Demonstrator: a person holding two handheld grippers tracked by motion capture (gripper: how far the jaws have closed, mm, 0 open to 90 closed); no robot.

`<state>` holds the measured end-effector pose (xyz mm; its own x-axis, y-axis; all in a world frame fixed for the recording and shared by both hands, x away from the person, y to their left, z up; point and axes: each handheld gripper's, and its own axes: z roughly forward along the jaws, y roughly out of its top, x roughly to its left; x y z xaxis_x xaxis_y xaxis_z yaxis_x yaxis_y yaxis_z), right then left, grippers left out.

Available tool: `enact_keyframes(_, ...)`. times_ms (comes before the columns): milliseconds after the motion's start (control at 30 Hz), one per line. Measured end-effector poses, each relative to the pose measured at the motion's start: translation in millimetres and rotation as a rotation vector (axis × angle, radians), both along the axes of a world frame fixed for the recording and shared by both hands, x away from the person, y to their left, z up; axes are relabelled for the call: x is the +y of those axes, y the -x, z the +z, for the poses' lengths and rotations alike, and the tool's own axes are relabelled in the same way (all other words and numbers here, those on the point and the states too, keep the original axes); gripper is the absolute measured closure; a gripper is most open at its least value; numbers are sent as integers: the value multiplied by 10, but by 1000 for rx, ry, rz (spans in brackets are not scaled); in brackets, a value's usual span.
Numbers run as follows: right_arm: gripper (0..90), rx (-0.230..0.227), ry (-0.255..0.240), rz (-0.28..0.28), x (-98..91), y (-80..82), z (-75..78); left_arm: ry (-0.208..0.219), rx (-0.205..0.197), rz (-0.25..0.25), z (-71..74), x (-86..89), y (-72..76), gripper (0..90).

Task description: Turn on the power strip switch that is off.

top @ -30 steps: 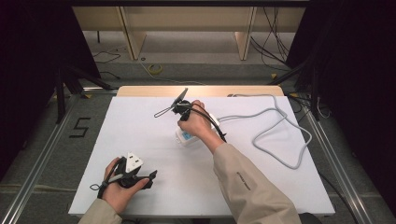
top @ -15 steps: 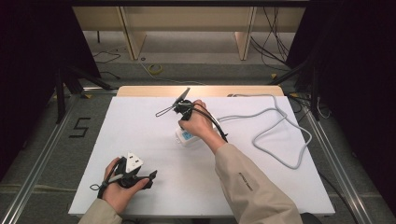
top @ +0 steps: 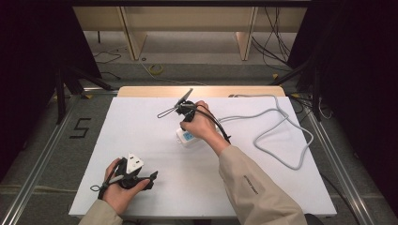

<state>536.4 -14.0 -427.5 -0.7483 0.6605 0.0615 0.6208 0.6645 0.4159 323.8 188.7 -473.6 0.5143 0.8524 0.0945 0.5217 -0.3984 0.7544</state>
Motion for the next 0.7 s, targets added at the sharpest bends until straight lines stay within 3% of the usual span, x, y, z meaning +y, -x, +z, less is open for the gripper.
enact_keyframes(700,860,0,-40,-4,-268,137,37,1,1,3,-3,2,3,220)
